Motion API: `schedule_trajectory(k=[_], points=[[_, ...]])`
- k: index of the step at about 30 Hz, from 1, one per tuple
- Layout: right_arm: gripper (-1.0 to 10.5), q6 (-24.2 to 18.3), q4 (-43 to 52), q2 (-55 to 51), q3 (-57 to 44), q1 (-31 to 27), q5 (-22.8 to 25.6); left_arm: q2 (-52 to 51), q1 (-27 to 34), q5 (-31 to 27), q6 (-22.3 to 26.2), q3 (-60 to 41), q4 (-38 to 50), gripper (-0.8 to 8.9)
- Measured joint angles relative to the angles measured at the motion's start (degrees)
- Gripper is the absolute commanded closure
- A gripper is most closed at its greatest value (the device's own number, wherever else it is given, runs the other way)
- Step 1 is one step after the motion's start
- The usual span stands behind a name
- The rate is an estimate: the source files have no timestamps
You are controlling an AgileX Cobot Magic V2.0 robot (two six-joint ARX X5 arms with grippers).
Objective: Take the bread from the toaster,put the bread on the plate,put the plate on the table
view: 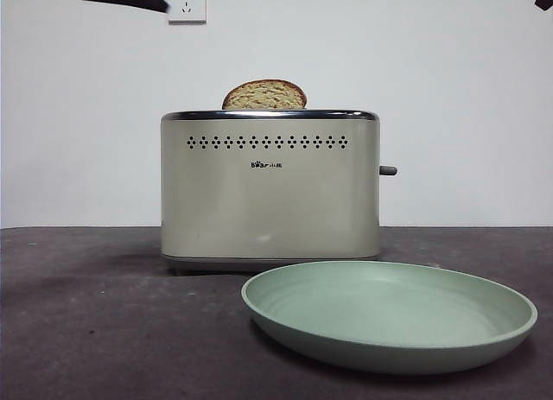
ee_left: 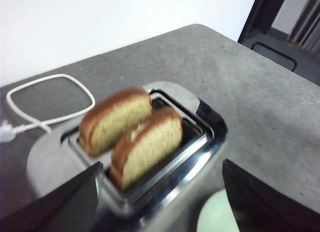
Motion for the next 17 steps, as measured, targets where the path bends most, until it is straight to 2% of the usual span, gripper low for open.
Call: schedule_trajectory(k=[9, 17], points=[[5.8, 0.0, -0.3, 0.0, 0.0, 0.0, 0.2, 14.4, -3.0, -0.3, 4.3, 10.2, 0.0, 4.22], [5.8, 0.0, -0.3, 0.0, 0.0, 0.0, 0.2, 19.3, -6.0, -6.2, 10.3, 11.3, 0.2, 4.22]])
